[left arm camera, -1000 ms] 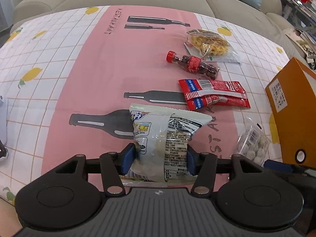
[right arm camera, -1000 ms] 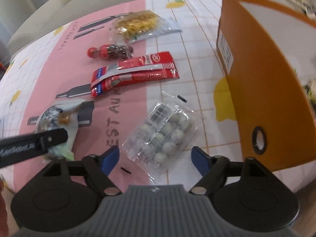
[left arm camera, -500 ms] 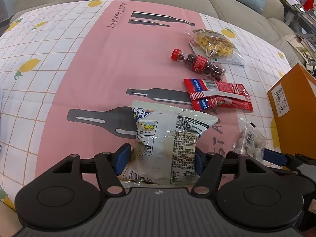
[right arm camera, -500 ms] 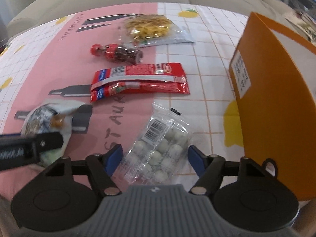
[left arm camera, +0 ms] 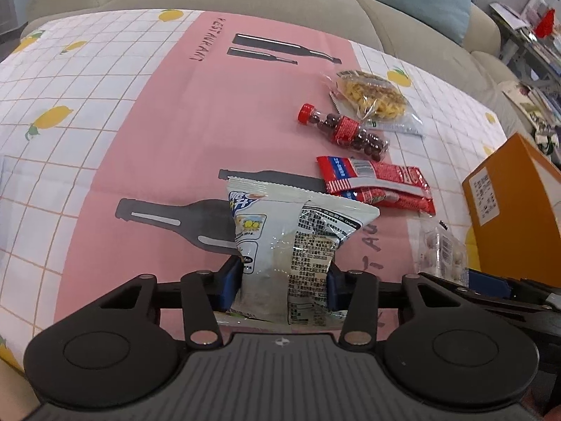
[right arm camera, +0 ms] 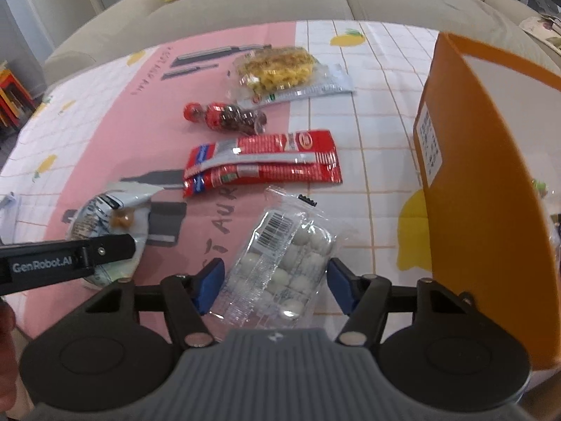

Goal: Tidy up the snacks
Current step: 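Lift the chip bag and candy tray and carry both over the box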

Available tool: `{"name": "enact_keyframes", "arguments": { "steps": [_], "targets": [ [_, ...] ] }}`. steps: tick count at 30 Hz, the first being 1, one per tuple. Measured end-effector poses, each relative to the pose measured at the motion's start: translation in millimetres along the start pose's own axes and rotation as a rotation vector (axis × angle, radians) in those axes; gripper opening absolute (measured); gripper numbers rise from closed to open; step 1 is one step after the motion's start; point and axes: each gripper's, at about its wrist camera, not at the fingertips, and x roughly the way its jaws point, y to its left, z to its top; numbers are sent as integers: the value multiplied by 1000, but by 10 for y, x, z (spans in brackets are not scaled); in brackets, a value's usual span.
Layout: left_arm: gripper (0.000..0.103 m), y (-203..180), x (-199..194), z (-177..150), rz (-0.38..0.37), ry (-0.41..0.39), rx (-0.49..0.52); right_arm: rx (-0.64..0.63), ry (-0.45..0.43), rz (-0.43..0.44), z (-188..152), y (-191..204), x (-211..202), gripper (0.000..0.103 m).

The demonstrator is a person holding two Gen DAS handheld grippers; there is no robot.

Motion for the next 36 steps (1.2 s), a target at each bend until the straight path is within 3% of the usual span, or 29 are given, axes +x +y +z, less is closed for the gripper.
{"name": "enact_keyframes", "arguments": {
  "steps": [11, 19, 28, 36],
  "targets": [
    [52, -237, -518, 166, -84, -74, -45, -107, -137, 50, 114, -38, -561, 61],
    [51, -743, -852, 336, -177, -91, -22, -146, -193, 104, 203, -424, -1174, 60],
    [51, -1697, -955, 551, -244, -95, 144, -213, -243, 51, 382, -1080, -1729, 60],
    [51, -2667, -630, 643, -329, -8, 337, -257, -217, -36, 534, -1739, -1732, 60]
  ]
}}
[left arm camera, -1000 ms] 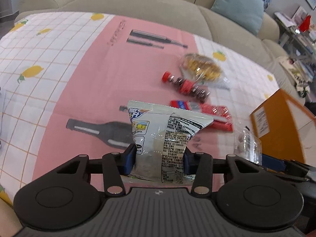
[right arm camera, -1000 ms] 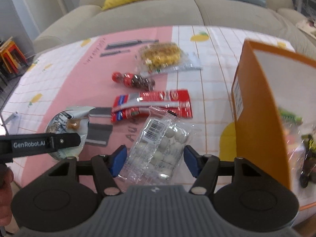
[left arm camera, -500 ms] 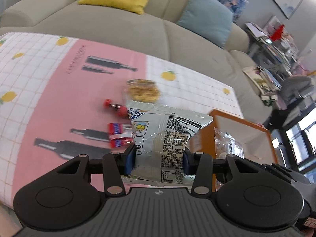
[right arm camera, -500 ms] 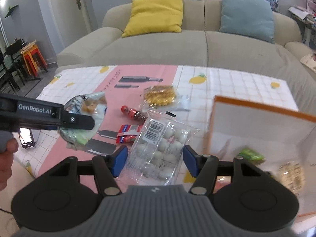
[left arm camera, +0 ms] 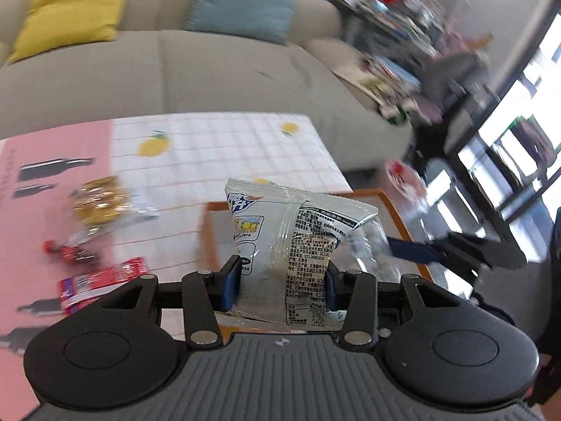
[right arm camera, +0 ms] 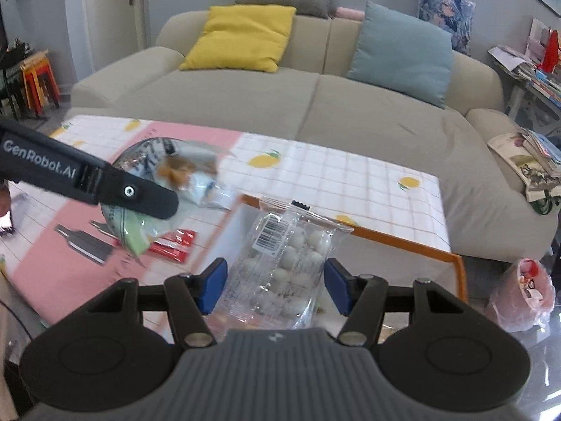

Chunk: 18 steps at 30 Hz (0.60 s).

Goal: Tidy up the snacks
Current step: 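Lift the chip bag and candy tray and carry both over the box, then lower both items into the box and open both tools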

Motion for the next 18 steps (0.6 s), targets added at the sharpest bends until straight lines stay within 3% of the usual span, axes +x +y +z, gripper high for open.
{"name": "enact_keyframes", "arguments": {
  "steps": [7, 14, 18],
  "targets": [
    [51, -273, 578, 137, -72, 121, 81, -44, 107, -34, -162, -415, 335, 59],
    [51, -339, 1113, 207, -65, 230, 163, -77, 204, -19, -262, -614, 704, 59],
    [51, -340, 1290, 216, -13, 275, 213, -86, 251, -12, -290, -661, 915, 59]
  ]
}}
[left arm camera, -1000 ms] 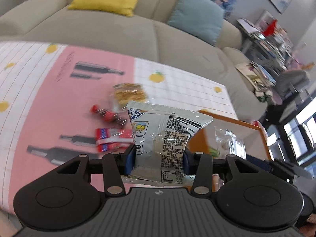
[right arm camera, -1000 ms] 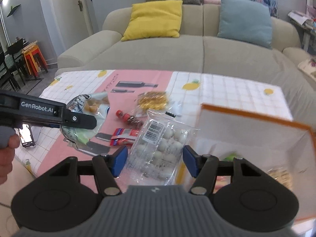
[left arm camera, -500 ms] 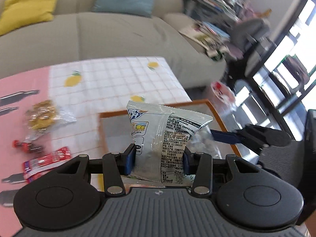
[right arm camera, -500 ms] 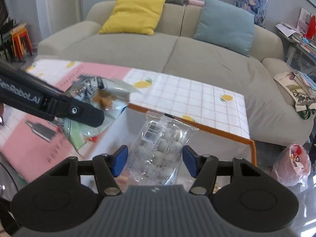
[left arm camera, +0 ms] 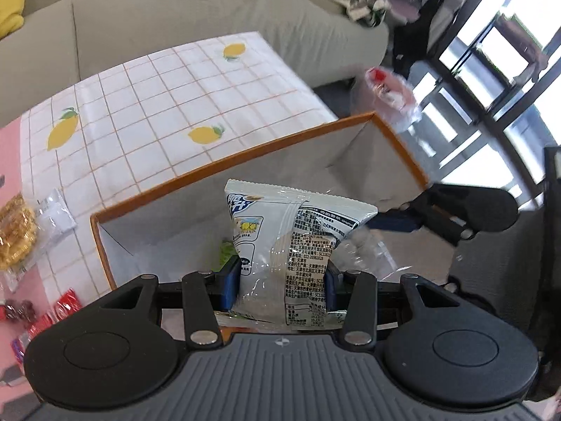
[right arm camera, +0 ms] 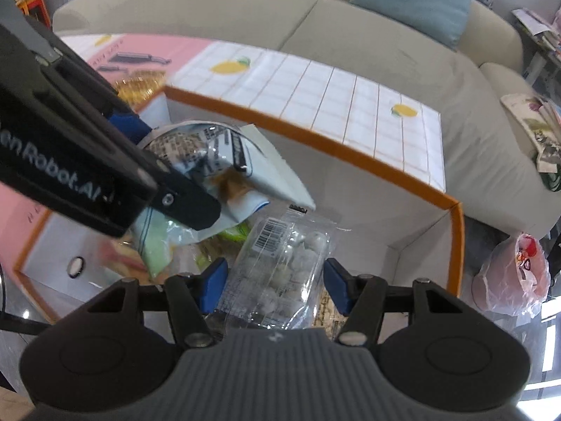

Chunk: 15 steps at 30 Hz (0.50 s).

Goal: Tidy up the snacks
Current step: 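Lower both items into the box and open both tools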

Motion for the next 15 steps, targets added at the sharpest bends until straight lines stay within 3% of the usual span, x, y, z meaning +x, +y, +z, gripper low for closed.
{"name": "enact_keyframes", "arguments": {
  "steps": [15],
  "targets": [
    [55, 3, 325, 112, 101, 128, 67, -40, 83, 5, 92, -10, 402, 59]
  ]
}}
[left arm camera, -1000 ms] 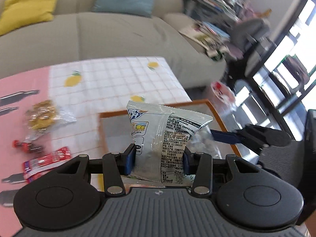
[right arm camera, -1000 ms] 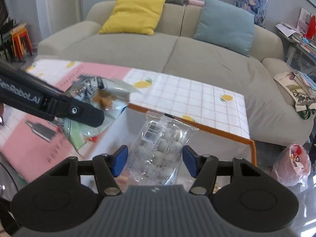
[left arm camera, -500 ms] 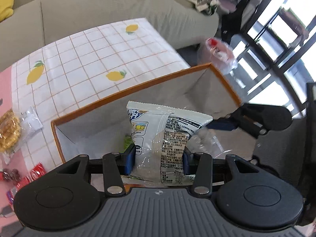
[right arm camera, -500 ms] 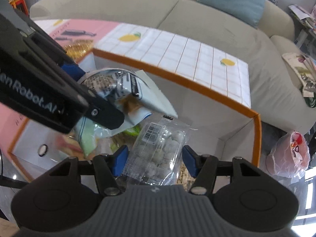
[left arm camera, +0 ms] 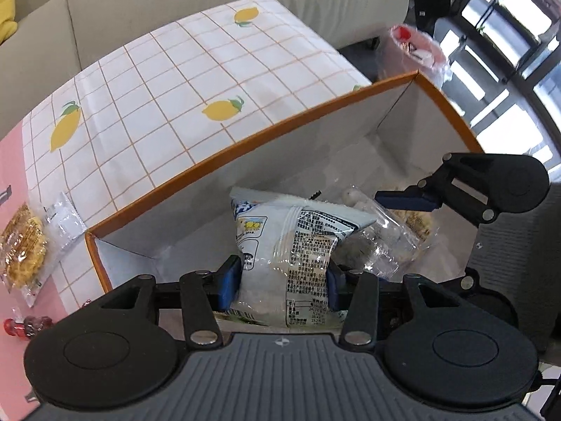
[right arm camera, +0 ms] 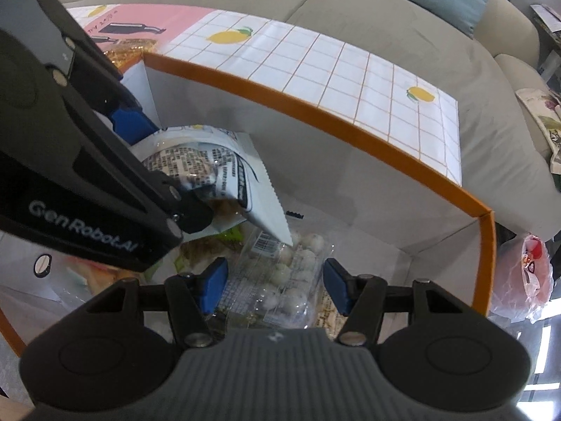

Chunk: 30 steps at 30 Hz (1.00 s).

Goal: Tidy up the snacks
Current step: 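Lower both items into the box and open both tools, then move both tools back from the box toward the table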

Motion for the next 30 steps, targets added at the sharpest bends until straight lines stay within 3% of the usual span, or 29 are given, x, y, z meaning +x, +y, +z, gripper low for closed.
{"name": "enact_keyframes", "arguments": {
  "steps": [4, 9, 14, 16, 22, 24, 30],
  "targets": [
    [59, -17, 15, -19, 15, 4, 27, -7, 5, 0, 17, 25, 3, 57],
    [72, -28, -7, -35, 8, 16, 44, -6, 13, 5, 47, 26, -41, 61],
    [81, -57, -115, -16, 10, 13, 69, -5, 44, -1, 43, 36, -55, 77],
    [82, -63, -177, -11, 13, 1, 65, -1, 57, -6, 30, 35, -70, 77],
    [82, -44, -503, -77, -21, -85, 42, 38, 58, -35, -42, 31, -226, 80],
    [82, -34, -638, -127, -26, -122, 36, 63, 60, -47, -69, 27, -284, 86],
    [82, 29, -1035, -358, 12, -254, 20, 186, 40, -84, -190, 66, -538, 89]
  ]
}}
